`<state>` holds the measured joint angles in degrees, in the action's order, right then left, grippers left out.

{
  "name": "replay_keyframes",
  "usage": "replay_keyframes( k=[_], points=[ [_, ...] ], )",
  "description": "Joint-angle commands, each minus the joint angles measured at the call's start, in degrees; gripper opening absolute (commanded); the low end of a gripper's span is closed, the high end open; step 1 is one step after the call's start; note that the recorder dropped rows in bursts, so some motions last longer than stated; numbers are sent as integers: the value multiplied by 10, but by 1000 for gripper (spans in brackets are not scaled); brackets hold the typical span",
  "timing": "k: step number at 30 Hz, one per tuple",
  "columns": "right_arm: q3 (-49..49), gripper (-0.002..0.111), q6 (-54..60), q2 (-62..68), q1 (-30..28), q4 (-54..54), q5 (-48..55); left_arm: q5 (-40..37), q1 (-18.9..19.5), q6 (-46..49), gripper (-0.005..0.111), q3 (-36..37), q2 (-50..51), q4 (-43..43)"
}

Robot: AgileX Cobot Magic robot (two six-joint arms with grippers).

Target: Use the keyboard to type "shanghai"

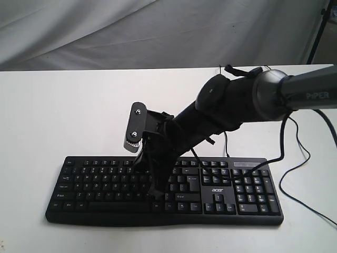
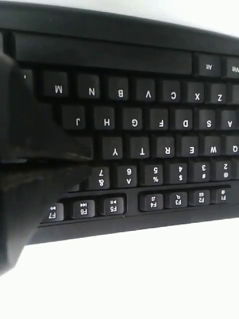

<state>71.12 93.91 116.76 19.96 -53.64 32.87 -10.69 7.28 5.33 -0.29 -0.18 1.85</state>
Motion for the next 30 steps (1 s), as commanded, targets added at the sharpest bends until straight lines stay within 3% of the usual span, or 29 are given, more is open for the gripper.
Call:
replay_keyframes(
  k=[1, 19, 30],
  points=[
    [3, 0, 1, -4, -1, -6, 3, 4, -2, -2, 1, 3, 2, 0],
    [3, 0, 1, -44, 0, -3, 37, 4, -2, -2, 1, 3, 2, 0],
    [-1, 0, -124, -152, 0, 4, 48, 4, -2, -2, 1, 3, 2, 0]
  ],
)
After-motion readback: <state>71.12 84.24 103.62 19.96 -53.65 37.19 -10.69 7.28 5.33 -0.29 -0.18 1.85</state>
